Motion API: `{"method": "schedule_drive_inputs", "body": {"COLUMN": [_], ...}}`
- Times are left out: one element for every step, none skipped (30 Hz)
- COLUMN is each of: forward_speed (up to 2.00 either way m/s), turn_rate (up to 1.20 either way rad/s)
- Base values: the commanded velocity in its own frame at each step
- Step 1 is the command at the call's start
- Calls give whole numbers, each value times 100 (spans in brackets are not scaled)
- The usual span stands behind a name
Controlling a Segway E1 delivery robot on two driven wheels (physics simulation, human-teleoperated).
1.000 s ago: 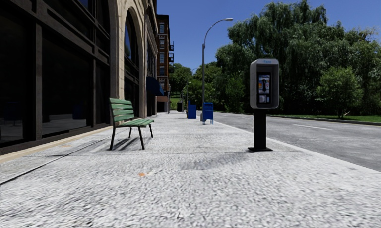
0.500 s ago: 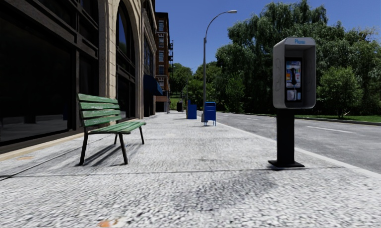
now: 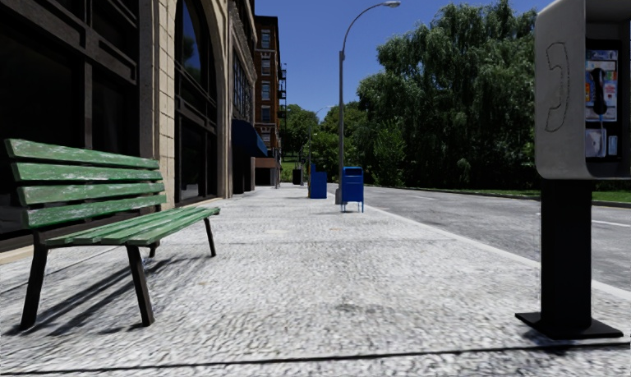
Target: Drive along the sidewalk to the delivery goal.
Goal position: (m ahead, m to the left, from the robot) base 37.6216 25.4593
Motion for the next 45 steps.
{"method": "schedule_drive_inputs", "body": {"forward_speed": [200,200,200,200,200,200,200,200,200,200,200,200,200,200,200,200,200,200,200,200,200,200,200,200,200,200,200,200,200,200,200,200,200,200,200,200,200,200,200,200,200,200,200,200,200], "turn_rate": [0,0,0,0,0,0,0,0,0,0,0,0,0,0,0,0,0,0,0,0,0,1,1,9,17,20,21,21,11,11,0,0,0,0,0,0,0,0,0,0,0,0,0,0,0]}}
